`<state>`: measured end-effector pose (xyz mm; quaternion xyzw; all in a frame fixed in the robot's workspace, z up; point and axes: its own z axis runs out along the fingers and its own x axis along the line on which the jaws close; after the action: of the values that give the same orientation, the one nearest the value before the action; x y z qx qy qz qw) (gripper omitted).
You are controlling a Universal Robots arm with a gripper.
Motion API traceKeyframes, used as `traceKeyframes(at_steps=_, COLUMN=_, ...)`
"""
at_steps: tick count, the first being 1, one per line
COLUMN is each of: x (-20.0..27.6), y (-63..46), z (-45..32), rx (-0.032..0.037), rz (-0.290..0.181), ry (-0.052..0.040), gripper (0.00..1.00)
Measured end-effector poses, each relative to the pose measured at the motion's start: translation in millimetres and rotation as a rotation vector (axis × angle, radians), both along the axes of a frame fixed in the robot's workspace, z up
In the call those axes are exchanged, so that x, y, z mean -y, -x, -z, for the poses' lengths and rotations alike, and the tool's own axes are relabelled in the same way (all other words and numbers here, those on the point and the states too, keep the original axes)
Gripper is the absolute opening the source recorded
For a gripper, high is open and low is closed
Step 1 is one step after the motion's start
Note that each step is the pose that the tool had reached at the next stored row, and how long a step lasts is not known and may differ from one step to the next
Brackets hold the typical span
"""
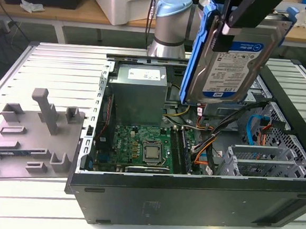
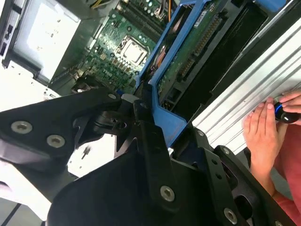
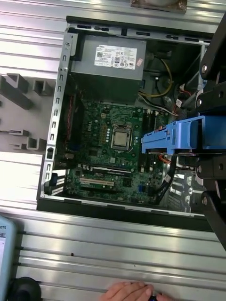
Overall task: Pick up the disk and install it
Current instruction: 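Insert the disk into the insertion slot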
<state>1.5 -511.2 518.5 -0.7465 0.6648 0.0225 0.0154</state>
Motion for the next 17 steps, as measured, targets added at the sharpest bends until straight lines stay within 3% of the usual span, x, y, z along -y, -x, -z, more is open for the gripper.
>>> traceKeyframes(at_steps=2, x=0.0, y=0.0, z=0.6, rx=0.0214, rz=0.002, ry=0.0, gripper=0.37)
traceKeyframes(at_steps=4, x=0.1, y=0.0, z=1.0, rx=0.0357, rz=0.005, ry=0.0007, gripper=0.37)
traceKeyframes(at_steps=6, x=0.1, y=0.0, z=2.1, rx=0.065, rz=0.01, ry=0.0041, gripper=0.37)
traceKeyframes(at_steps=7, x=0.1, y=-0.1, z=2.6, rx=0.0726, rz=0.016, ry=0.0073, gripper=0.37)
traceKeyframes(at_steps=17, x=0.1, y=0.0, z=4.6, rx=0.0737, rz=0.122, ry=0.012, gripper=0.37)
